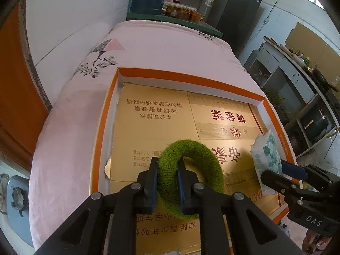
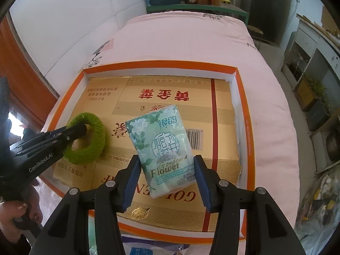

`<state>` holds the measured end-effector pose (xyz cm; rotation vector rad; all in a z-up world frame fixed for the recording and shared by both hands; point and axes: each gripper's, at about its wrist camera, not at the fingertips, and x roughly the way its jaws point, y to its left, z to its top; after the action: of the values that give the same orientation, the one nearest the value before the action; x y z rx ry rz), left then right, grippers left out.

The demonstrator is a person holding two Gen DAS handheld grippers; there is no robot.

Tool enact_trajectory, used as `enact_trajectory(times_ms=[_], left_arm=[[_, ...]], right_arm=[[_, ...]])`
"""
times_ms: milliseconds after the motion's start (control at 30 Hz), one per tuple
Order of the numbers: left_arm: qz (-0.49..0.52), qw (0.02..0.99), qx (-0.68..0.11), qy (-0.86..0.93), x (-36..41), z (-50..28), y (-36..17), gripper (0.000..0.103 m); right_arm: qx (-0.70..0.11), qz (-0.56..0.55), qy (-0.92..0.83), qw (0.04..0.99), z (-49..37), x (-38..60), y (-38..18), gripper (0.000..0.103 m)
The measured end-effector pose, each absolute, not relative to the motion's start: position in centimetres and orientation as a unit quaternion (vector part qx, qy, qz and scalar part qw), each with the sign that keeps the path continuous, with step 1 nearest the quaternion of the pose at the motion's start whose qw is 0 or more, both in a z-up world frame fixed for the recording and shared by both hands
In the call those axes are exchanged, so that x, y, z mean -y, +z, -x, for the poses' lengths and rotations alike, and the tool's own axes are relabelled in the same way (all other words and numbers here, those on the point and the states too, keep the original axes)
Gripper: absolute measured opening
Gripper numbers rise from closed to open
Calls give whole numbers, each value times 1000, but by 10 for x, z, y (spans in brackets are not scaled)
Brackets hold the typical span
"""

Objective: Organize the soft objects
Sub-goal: 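Open both tools to drop the ring and tissue pack into the box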

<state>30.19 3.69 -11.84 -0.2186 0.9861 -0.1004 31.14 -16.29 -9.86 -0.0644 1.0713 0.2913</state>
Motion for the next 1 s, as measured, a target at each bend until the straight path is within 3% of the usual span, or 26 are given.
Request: enact_trajectory(times_ms=[100, 167, 233, 367, 700, 867, 1000], left_arm=[[107, 873, -472, -54, -37, -302, -119, 21], [107, 874, -471, -58, -37, -302, -119, 32], [105, 874, -470, -63, -35, -302, -118, 37], [102, 878, -463, -65, -32, -298, -111, 66], [70, 899, -422, -96, -20, -284, -88, 77], [-8, 927, -357, -116, -1, -260, -71, 77], [-18, 929, -354, -108, 4, -248, -64, 77]], right_arm=[[-507, 31, 138, 850, -311, 163, -98, 53], [-507, 28, 138, 851, -311, 163, -98, 54], [-506, 24, 138, 851, -311, 165, -98, 54], [-503, 14, 138, 853, -308, 168, -98, 56], [-481, -8, 136, 866, -298, 177, -93, 71], [-461, -14, 126, 878, -288, 180, -83, 72], [-442, -14, 121, 888, -274, 180, -71, 73]])
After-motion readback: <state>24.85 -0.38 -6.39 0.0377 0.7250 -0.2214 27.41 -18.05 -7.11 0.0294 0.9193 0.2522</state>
